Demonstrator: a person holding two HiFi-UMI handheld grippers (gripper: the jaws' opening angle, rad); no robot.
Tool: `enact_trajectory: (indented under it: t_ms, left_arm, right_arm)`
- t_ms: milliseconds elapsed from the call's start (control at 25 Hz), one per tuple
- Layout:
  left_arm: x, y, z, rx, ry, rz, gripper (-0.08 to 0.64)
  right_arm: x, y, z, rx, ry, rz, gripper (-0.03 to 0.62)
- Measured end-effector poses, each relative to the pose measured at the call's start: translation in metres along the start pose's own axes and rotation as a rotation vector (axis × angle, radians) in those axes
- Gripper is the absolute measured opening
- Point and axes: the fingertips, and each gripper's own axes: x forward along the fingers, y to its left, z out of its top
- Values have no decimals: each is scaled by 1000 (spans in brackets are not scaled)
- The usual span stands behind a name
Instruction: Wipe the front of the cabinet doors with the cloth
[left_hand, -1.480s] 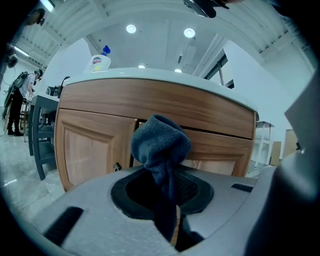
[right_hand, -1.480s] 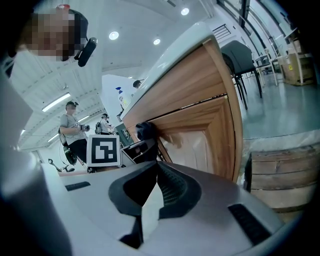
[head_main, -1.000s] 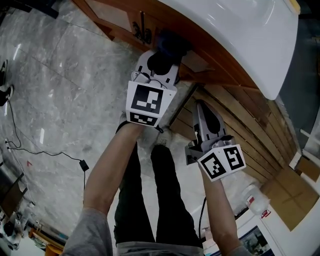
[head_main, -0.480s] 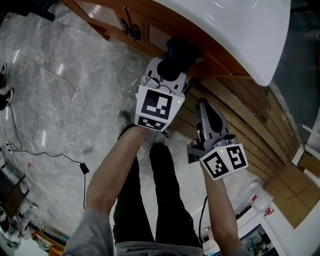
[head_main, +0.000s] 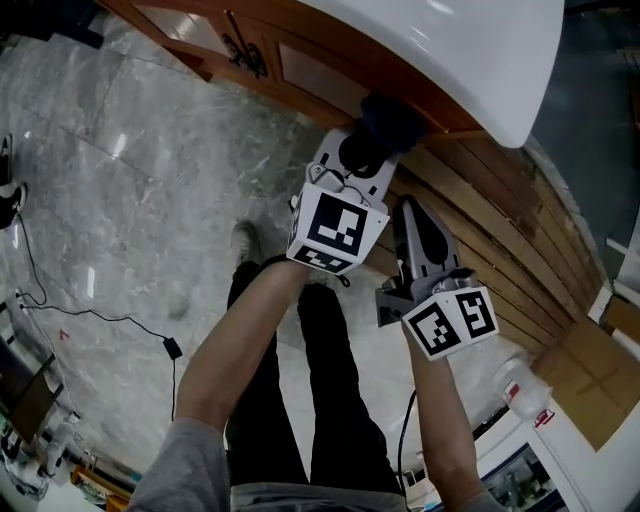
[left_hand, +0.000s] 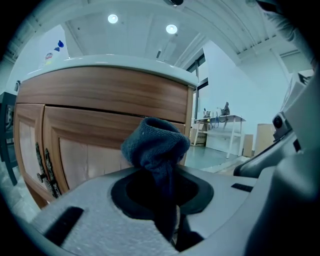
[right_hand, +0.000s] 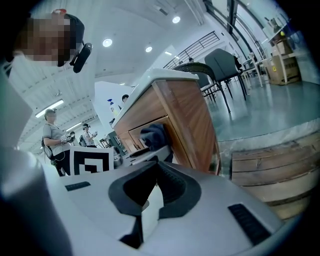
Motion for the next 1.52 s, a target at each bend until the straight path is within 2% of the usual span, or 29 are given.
enact_trajectory:
  t_ms: [280, 520, 760, 1160, 1520]
  left_arm:
    - [3, -26, -7, -2, 26, -45, 78]
    - [4, -26, -8, -18, 26, -52, 78]
    - [-17, -30, -18, -9, 30, -76, 78]
    - [-54, 1, -35, 1, 63, -43, 78]
    - [-70, 32, -42, -31, 70, -1, 78]
  right_arm:
    - [-9, -7, 1, 16, -12, -22, 12]
    - [-12, -12, 2, 13, -16, -30, 12]
    - [-13, -9, -2, 25, -20, -44, 12]
    - [6, 9, -7, 46, -18, -32, 12]
    - [23, 31, -13, 36, 2, -13, 12]
